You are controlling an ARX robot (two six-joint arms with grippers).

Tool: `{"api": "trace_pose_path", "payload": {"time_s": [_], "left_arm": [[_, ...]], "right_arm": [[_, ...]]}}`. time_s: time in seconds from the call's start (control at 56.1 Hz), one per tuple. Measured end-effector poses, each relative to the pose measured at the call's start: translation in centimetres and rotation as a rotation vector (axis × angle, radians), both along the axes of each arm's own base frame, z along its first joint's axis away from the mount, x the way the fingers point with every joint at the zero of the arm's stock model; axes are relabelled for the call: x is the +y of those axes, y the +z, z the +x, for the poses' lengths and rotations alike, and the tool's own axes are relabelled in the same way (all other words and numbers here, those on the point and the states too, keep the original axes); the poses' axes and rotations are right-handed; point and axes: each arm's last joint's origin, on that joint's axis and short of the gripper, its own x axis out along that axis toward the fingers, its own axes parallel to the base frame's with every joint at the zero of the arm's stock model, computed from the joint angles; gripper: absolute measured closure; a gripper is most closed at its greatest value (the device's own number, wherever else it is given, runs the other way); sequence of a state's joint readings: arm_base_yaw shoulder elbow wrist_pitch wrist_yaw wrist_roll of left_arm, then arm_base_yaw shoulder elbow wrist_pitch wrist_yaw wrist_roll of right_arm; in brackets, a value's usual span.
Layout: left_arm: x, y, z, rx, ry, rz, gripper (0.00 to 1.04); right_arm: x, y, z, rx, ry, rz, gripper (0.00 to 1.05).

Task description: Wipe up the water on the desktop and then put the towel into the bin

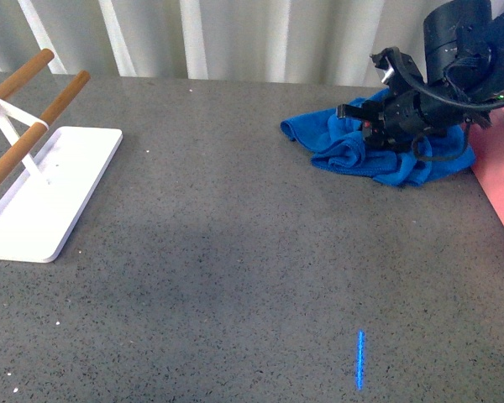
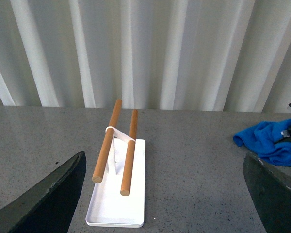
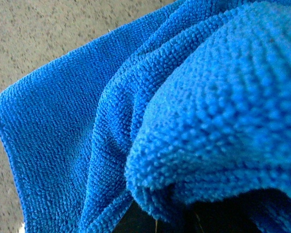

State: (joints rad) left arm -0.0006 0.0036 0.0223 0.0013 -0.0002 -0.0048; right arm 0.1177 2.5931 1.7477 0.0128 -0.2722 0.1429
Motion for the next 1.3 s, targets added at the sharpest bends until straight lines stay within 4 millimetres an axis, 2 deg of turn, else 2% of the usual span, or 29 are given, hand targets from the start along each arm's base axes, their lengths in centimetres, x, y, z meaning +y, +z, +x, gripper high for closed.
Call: {"api": "trace_pose_path", "payload": {"time_s": [0.178,0.303,0.392,0.428,0.535,0.624,0.695,0.749,0.802,0.856,1.052,1.212,1.302], "left_arm": [[0.0,0.0,0.0,0.000,0.000,0.000,0.07],[0.0,0.0,0.0,0.000,0.000,0.000,0.07],[0.0,0.0,0.0,0.000,0.000,0.000,0.07],[0.0,0.0,0.0,0.000,0.000,0.000,0.07],[0.0,0.0,0.0,0.000,0.000,0.000,0.07],[0.0,0.0,0.0,0.000,0.000,0.000,0.07],[0.0,0.0,0.0,0.000,0.000,0.000,0.07],[0.0,0.0,0.0,0.000,0.000,0.000,0.07],[0.0,0.0,0.0,0.000,0.000,0.000,0.07],[0.0,0.0,0.0,0.000,0.000,0.000,0.07],[0.0,0.0,0.0,0.001,0.000,0.000,0.07],[0.0,0.0,0.0,0.000,0.000,0.000,0.07],[0.0,0.0,0.0,0.000,0.000,0.000,0.07]], "right_arm": [[2.5,0.2,2.4,-0.004,0.070,0.029,1.01],[6.0,0.5,3.1,-0.021,0.139,0.050,1.01],[10.1,0.2,1.9,-0.002,0.229,0.101,1.01],[11.0,0.1,1.3,0.008,0.249,0.116,1.01],[12.9,0.1,-0.7,0.037,0.297,0.146,1.01],[13.4,0.2,-3.1,0.072,0.324,0.180,1.01],[13.1,0.3,-4.8,0.089,0.328,0.194,1.01],[12.2,0.4,-6.8,0.113,0.318,0.200,1.01],[11.3,0.5,-7.9,0.124,0.307,0.199,1.01],[9.5,0.7,-9.7,0.150,0.280,0.203,1.01],[5.0,1.5,-14.0,0.231,0.213,0.248,1.01],[2.2,3.5,-16.9,0.224,0.186,0.256,1.01],[1.0,4.5,-17.4,0.202,0.177,0.255,1.01]]}}
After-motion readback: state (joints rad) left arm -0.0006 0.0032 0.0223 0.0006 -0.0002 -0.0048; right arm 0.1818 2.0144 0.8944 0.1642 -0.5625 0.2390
